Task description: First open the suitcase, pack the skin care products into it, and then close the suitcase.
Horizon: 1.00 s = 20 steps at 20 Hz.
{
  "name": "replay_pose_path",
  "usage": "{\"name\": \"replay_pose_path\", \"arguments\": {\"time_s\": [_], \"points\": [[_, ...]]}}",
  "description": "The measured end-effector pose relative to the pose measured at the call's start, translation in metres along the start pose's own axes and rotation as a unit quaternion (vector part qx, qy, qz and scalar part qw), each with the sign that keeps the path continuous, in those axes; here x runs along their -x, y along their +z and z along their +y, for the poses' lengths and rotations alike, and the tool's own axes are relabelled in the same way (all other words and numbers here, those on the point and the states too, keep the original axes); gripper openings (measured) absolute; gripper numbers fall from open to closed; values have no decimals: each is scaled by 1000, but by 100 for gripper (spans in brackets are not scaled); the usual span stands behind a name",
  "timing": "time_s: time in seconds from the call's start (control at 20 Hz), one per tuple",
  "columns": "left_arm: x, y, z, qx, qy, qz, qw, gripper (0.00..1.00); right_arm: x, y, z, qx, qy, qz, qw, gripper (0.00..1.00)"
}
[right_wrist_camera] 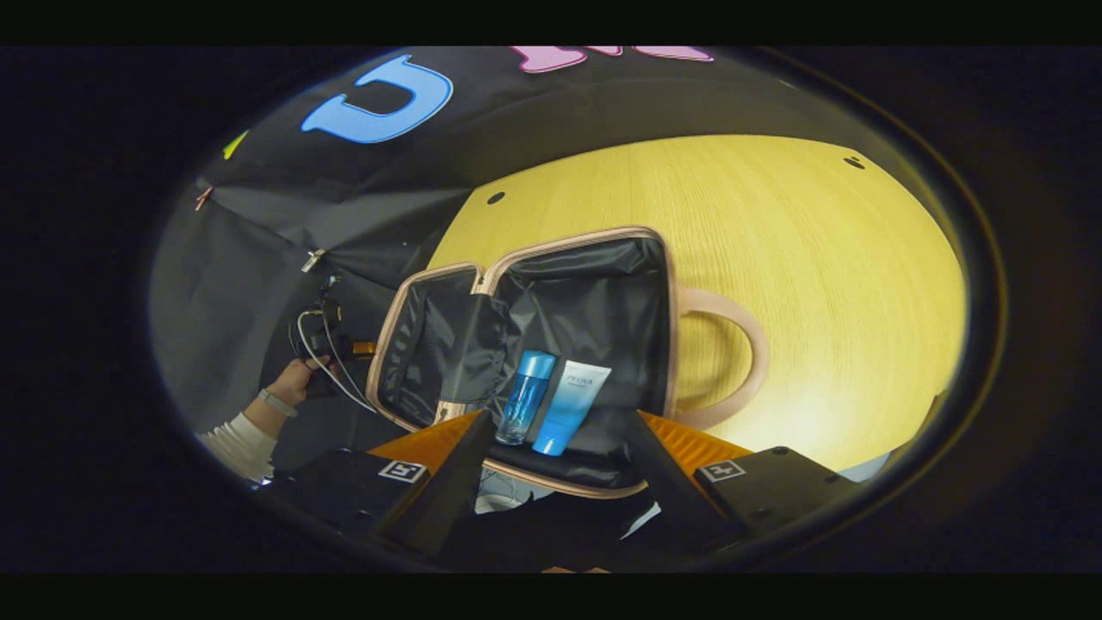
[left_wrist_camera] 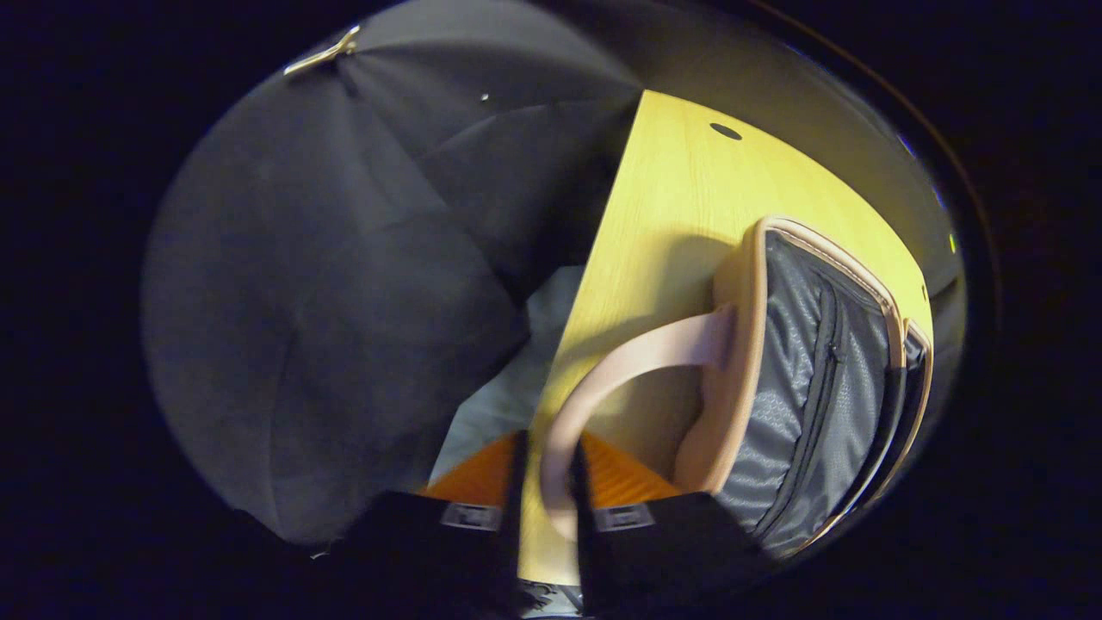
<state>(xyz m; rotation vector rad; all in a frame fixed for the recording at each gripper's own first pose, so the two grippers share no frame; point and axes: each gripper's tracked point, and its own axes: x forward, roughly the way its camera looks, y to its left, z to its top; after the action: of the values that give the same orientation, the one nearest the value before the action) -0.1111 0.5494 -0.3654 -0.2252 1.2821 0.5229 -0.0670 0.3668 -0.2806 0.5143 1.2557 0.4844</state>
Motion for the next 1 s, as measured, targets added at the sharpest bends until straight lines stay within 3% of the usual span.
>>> {"name": "replay_pose_path", "arguments": {"time_s": [0.05,0.15,0.35,0.4,0.6,1.0], "points": [[3,3,-3,-1,10,-3,1000,17,2,-1,-2,3,2,-1,1000,98],[10,7,-1,16,9,-15,1000,11,10,-2,-2,9,3,-3,1000,98],[44,18,-1,14,-7,-58,998,11,17,0,-6,11,-4,-20,1000,98],[53,21,-3,12,-8,-70,997,14,21,0,-8,12,-5,-23,1000,98],[101,38,-20,3,-31,-120,992,10,40,-5,-17,38,-7,-39,998,98],[206,70,-57,-42,-83,-229,969,8,68,-9,-28,45,26,-58,997,98]]}}
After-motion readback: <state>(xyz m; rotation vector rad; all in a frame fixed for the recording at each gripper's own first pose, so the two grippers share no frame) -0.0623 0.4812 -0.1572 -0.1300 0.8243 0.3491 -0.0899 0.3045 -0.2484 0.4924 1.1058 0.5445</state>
